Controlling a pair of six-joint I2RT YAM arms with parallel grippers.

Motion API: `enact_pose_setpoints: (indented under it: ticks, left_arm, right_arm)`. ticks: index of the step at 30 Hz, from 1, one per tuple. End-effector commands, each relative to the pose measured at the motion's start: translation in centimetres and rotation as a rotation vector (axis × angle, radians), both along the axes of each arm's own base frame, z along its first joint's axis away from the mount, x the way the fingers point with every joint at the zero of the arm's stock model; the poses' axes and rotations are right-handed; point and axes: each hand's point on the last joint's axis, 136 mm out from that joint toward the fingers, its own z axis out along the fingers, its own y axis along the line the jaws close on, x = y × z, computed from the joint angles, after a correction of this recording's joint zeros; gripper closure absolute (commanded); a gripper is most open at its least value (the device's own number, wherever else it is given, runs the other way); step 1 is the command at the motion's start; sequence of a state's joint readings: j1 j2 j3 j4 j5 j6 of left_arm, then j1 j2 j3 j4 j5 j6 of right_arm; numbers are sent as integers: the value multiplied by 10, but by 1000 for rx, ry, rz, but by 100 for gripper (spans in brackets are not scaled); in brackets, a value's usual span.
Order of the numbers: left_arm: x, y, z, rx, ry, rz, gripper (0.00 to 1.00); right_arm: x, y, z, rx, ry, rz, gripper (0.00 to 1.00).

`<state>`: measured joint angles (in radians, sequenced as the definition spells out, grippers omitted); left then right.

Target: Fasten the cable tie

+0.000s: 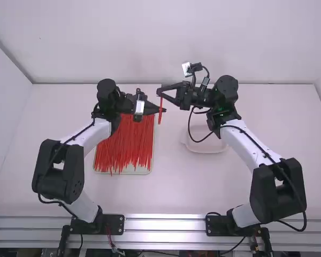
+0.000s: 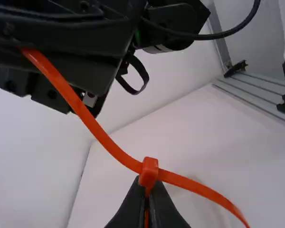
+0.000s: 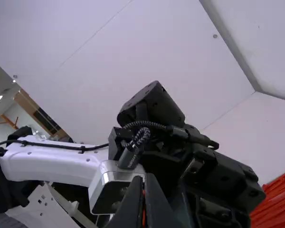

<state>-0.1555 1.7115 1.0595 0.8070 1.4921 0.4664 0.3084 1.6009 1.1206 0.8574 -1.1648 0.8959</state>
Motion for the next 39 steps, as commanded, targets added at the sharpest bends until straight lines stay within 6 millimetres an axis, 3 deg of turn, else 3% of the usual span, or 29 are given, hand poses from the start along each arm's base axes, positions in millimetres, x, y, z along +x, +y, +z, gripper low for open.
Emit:
enact_pose_setpoints:
  ticks: [1, 6, 21, 39]
  left_arm:
    - [-6, 1, -18, 10, 66, -3, 98]
    - [1, 2, -46, 27, 158, 97, 98]
    - [-16, 20, -94, 51, 304, 137, 98]
    - [-31, 19, -104, 54, 346, 98, 98]
  right_arm:
    - [0, -4, 17, 25, -39, -24, 100]
    - [0, -4, 17, 25, -42, -25, 100]
    - [3, -5, 22, 41, -65, -50, 100]
    - [6, -6, 23, 47, -60, -67, 100]
